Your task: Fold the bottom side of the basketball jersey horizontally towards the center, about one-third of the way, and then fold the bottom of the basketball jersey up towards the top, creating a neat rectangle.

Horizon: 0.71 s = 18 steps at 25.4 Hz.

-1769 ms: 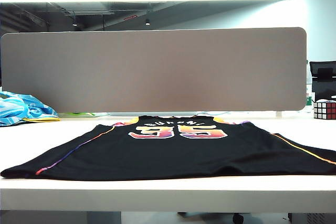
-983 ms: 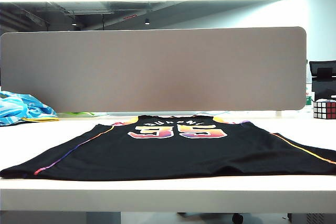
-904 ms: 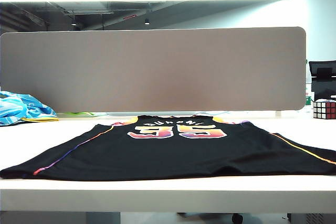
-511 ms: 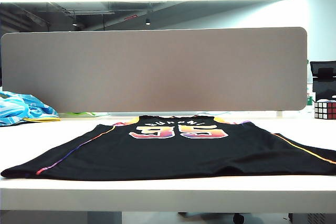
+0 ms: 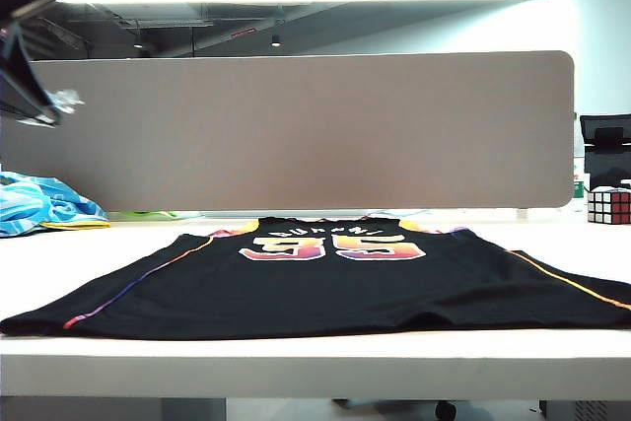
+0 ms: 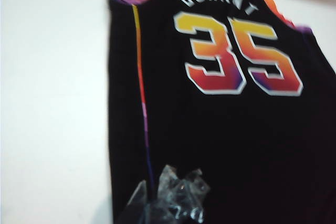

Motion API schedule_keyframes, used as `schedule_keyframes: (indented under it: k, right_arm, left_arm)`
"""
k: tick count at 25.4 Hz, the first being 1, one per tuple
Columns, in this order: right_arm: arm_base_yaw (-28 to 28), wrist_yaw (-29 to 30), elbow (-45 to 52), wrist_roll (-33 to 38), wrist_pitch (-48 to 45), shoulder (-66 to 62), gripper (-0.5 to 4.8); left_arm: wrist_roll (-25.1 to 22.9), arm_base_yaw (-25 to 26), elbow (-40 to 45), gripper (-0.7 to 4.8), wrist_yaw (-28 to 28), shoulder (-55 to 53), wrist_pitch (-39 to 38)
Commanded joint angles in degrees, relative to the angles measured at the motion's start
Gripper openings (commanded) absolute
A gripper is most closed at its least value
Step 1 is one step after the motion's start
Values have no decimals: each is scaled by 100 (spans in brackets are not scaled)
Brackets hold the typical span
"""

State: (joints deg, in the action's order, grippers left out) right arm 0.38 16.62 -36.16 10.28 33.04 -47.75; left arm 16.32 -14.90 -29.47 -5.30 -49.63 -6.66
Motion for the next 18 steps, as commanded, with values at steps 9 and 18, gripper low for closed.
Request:
schedule_keyframes:
  k: [9, 18]
  right_arm:
    - [-151, 496, -1040, -887, 1019, -2225, 95]
    - [-225, 643, -1040, -1040, 1012, -2684, 127]
  left_arm:
    - [-238, 1552, -57, -5, -2752, -1504, -846]
    - [-282, 2258, -57, 174, -3475, -2389, -914]
